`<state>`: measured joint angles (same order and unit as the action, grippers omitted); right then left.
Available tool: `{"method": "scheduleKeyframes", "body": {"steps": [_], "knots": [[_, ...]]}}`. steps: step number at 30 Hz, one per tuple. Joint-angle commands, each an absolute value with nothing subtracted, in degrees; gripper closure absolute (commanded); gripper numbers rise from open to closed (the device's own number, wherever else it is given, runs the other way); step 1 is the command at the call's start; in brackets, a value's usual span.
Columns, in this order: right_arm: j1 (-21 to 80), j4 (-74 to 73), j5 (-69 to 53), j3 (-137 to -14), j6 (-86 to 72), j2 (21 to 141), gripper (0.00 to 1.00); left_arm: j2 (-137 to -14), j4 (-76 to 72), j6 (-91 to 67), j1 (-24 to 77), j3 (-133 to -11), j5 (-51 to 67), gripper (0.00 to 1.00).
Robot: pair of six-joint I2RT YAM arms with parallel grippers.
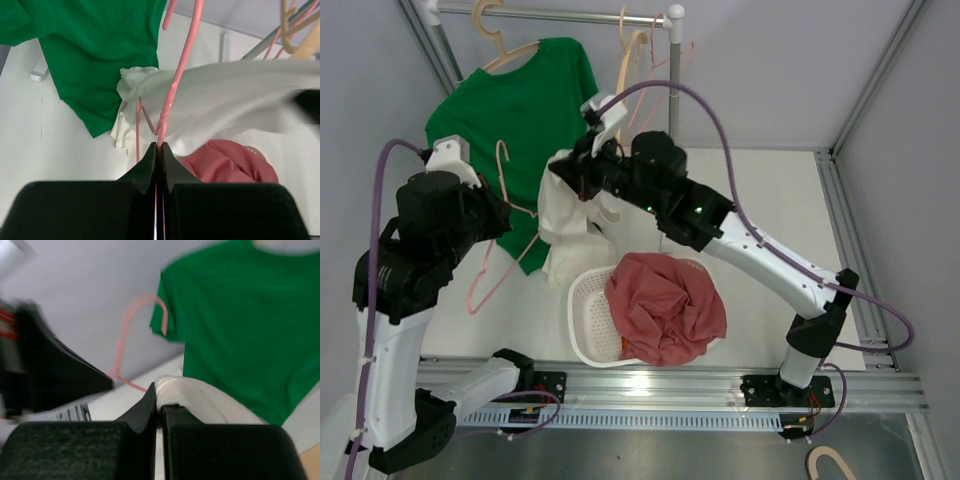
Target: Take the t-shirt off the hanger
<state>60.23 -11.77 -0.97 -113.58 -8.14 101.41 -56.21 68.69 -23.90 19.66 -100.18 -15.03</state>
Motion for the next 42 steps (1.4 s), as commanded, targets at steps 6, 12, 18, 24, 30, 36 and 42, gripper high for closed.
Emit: {"method": "scheduleKeyframes", "body": {"steps": [6,12,18,24,30,36,42], "knots": [[61.43,-3.89,-0.10,-127.44,-0.27,90.72,1.00,-56.69,62.14,-22.94,18.81,-98.70,-17.49,0.99],[62.23,5.89,2.72,-128.91,4.65,86.92,1.00,-57.48,61.52,-23.12,18.81,-99.05,-17.93,0.99],[62.31,7.21,2.55,-136.40,8.52,87.63,1.00,-59.59,59.68,-23.12,18.63,-99.58,-18.46,0.99],[62.23,5.28,5.00,-130.55,8.01,83.07,1.00,-65.38,56.61,-23.03,16.18,-102.82,-18.37,0.99],[61.88,12.30,10.01,-93.12,-1.04,66.75,1.00,-72.57,55.28,-22.06,13.80,-112.75,-18.11,0.99],[61.61,8.01,10.30,-67.81,-15.98,55.56,1.00,-82.86,59.24,-19.34,13.18,-131.47,-17.14,0.99],[63.98,-6.05,5.45,-55.22,-30.39,53.35,1.00,-86.48,54.68,-17.93,10.46,-135.53,-10.90,0.99]]}}
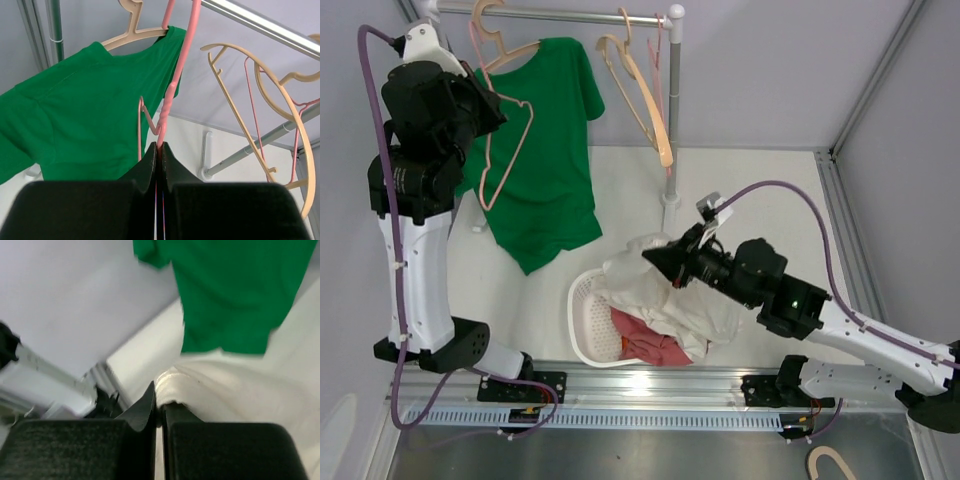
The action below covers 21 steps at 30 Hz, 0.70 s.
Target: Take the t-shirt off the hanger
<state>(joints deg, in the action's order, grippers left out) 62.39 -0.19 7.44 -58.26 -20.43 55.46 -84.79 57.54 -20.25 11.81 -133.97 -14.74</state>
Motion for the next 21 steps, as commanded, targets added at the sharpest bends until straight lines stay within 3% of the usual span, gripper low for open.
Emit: {"method": "scheduleKeyframes", "body": {"steps": [1,7,12,18,21], "knots": [[64.25,-7.72,4.84,-51.54,-33.28,53.87,1.00,-87.18,54.41,-17.84,10.28,-135.70,-10.38,0.99],[65.04,-19.31,-5.00,-45.61,-39.11,62.38,1.00,-89.21,51.86,-16.88,9.76,-134.73,-8.09,0.99],[67.93,-29.87,-8.62,-48.43,-37.71,81.50,1.00,-91.05,50.54,-16.35,9.58,-135.96,-6.59,0.99],[70.04,-22.51,-10.46,-48.86,-36.21,101.92,1.00,-93.95,46.42,-12.93,9.14,-136.14,-2.04,0.99],[72.24,-22.84,-9.32,-52.19,-35.77,104.41,1.00,-94.83,45.44,-12.13,9.05,-136.41,-1.32,0.99]]}}
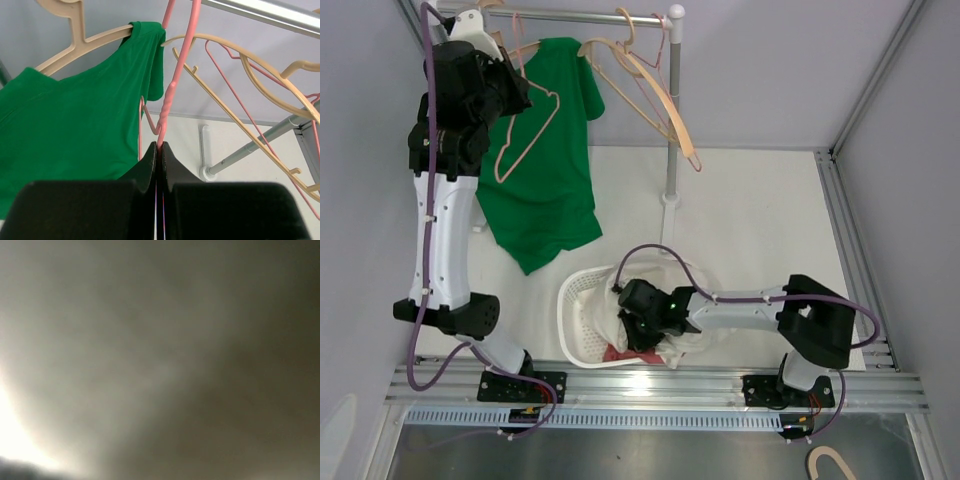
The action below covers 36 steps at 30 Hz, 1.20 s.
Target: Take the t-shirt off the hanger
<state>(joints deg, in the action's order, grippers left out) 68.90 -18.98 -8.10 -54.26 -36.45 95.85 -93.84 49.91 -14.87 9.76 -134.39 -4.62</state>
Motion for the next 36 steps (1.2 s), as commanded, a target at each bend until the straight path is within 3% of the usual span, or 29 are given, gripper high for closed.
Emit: {"method": "scheduleKeyframes", "body": {"steps": [1,7,13,16,17,21,23,25,29,32,36], "knots": [[72.86,-23.72,-8.45,-54.56,-35.51,103.28,1.00,-95.10,45.18,-11.95,9.05,-136.32,-1.14,0.99],[73.56,-30.23,-4.22,-59.67,-32.79,92.13,1.00,-94.83,44.21,-11.34,9.05,-136.67,-1.49,0.99],[73.65,-35.94,-2.73,-63.54,-32.69,83.33,0.92,-95.18,43.42,-10.46,8.79,-137.46,-1.76,0.99],[73.65,-36.48,-2.11,-64.25,-32.96,81.65,0.80,-96.15,42.45,-10.37,8.79,-137.38,-1.32,0.99],[73.65,-36.56,-2.02,-64.25,-32.96,81.39,0.71,-96.41,42.19,-10.37,8.79,-137.90,-1.49,0.99],[73.74,-36.74,-1.67,-64.42,-33.22,81.39,0.70,-97.29,41.31,-10.28,8.70,-138.08,-1.32,0.99],[73.74,-37.00,-1.23,-64.60,-33.14,80.86,0.54,-97.91,40.96,-9.85,8.70,-137.90,-0.71,0.99],[73.65,-37.44,-0.18,-65.12,-33.22,79.55,0.53,-98.87,39.99,-9.49,8.70,-137.99,-0.44,0.99],[73.39,-38.32,2.37,-65.92,-33.13,76.38,0.39,-100.63,38.76,-8.88,8.70,-138.25,1.14,0.99],[72.95,-38.58,3.25,-66.27,-33.22,73.22,0.34,-101.16,36.74,-8.61,8.70,-137.99,1.49,0.99],[72.69,-38.23,4.92,-65.66,-33.31,68.91,0.33,-101.69,33.05,-8.96,8.70,-137.37,2.02,0.99]]}}
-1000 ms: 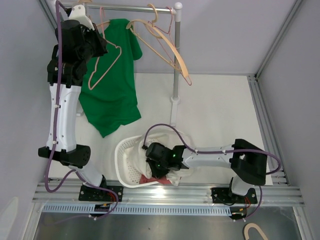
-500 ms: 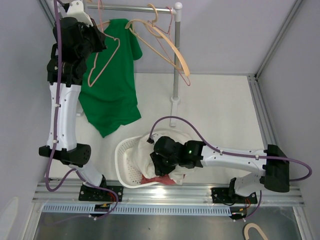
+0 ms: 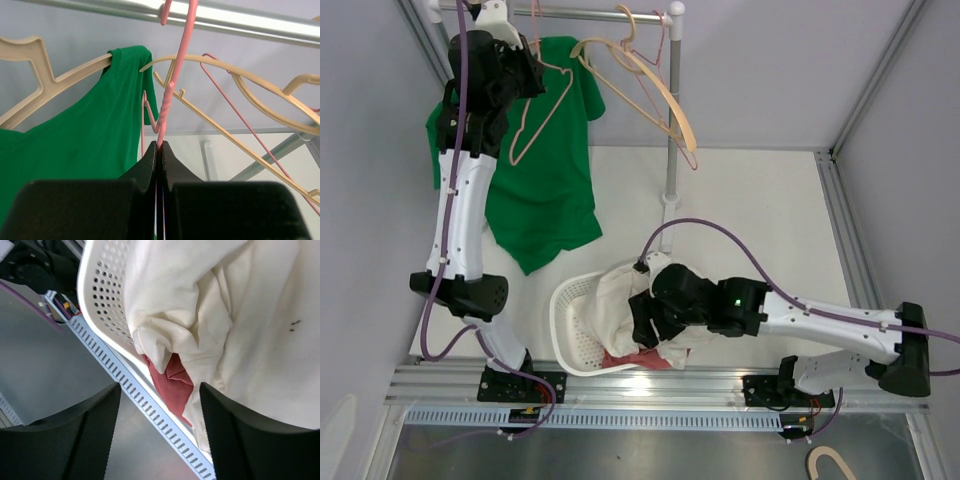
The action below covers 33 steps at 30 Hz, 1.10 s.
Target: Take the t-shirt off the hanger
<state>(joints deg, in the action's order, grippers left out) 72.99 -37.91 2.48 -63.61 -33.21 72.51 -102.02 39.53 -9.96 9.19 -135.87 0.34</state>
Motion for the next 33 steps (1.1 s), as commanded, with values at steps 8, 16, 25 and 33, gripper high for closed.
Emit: {"method": "scheduleKeyframes", "body": {"steps": [8,16,25,33], "knots": [[69.53,-36.13,3.61,-61.62,-33.93,65.57,0.30,-99.41,30.85,-12.12,8.70,-135.36,4.57,0.99],[69.00,-34.45,2.98,-61.52,-33.13,65.13,0.30,-104.22,29.97,-11.34,8.79,-139.39,4.13,0.99],[68.03,-33.93,3.52,-60.91,-33.31,62.84,0.30,-108.63,29.09,-13.45,9.84,-138.34,7.39,0.99],[67.68,-32.78,3.16,-59.86,-33.84,63.10,0.30,-109.42,27.69,-11.42,14.76,-138.08,4.92,0.96]]}}
